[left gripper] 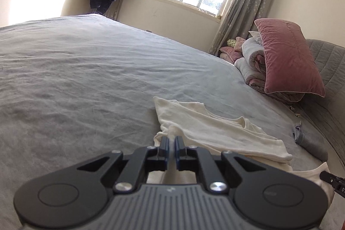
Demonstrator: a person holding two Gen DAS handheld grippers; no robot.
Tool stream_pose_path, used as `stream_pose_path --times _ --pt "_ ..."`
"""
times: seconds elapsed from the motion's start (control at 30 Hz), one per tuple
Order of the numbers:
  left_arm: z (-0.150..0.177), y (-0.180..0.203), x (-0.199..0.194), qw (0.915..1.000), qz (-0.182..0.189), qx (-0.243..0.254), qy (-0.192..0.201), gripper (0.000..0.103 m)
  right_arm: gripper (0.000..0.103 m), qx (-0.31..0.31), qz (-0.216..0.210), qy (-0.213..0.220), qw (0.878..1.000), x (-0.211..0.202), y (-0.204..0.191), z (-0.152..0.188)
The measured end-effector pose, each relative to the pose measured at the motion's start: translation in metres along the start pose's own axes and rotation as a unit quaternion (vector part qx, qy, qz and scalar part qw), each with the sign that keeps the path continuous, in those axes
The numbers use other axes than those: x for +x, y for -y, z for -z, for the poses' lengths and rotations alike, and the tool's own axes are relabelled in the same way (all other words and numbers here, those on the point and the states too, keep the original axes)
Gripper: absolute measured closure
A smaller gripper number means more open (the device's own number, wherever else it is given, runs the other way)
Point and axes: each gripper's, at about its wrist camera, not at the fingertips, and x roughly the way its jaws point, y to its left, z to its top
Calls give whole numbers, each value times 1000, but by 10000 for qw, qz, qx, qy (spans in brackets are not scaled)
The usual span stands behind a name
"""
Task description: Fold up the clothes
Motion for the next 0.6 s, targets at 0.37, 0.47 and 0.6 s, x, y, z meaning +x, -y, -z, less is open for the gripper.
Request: stream_pose_path --times 0.37,0.47,0.6 --pt "-2 7 38 9988 -376 301 -8 97 96 261 63 -263 9993 53 8 -13" --pt "6 6 53 9977 -508 447 -64 97 96 370 59 -399 9985 69 10 -5" --pt "16 8 74 9950 -715 670 -196 96 96 516 88 -635 9966 88 15 9"
